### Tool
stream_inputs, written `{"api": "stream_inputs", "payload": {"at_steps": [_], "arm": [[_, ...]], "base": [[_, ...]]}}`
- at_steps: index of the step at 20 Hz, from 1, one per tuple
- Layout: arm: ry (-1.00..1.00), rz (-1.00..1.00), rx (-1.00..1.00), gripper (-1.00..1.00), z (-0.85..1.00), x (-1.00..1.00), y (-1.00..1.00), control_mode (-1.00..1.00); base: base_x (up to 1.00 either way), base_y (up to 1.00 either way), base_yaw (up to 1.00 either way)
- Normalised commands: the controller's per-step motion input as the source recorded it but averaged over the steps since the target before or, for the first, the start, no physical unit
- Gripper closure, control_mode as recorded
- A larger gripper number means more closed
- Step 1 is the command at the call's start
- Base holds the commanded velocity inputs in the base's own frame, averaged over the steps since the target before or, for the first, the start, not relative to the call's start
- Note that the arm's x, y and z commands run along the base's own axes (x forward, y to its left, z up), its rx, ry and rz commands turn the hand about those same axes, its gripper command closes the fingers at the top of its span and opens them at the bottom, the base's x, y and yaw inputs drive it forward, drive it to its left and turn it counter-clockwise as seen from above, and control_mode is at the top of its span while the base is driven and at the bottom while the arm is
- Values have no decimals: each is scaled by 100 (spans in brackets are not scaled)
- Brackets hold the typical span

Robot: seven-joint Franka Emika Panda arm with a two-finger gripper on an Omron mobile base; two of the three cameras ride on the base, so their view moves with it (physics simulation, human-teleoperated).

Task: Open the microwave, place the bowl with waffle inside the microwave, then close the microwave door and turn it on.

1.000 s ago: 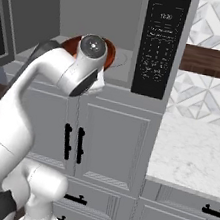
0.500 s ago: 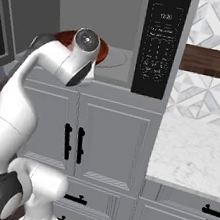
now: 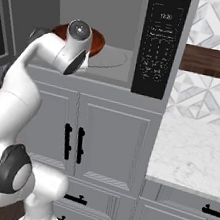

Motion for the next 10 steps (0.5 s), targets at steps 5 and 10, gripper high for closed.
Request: {"api": "stream_inputs", "payload": {"at_steps": [5,10], "arm": [[2,-1,0,100,0,32,12,-100],[0,0,0,100,-20,22,-1,-100]], "base": [[0,0,0],[0,0,0]]}}
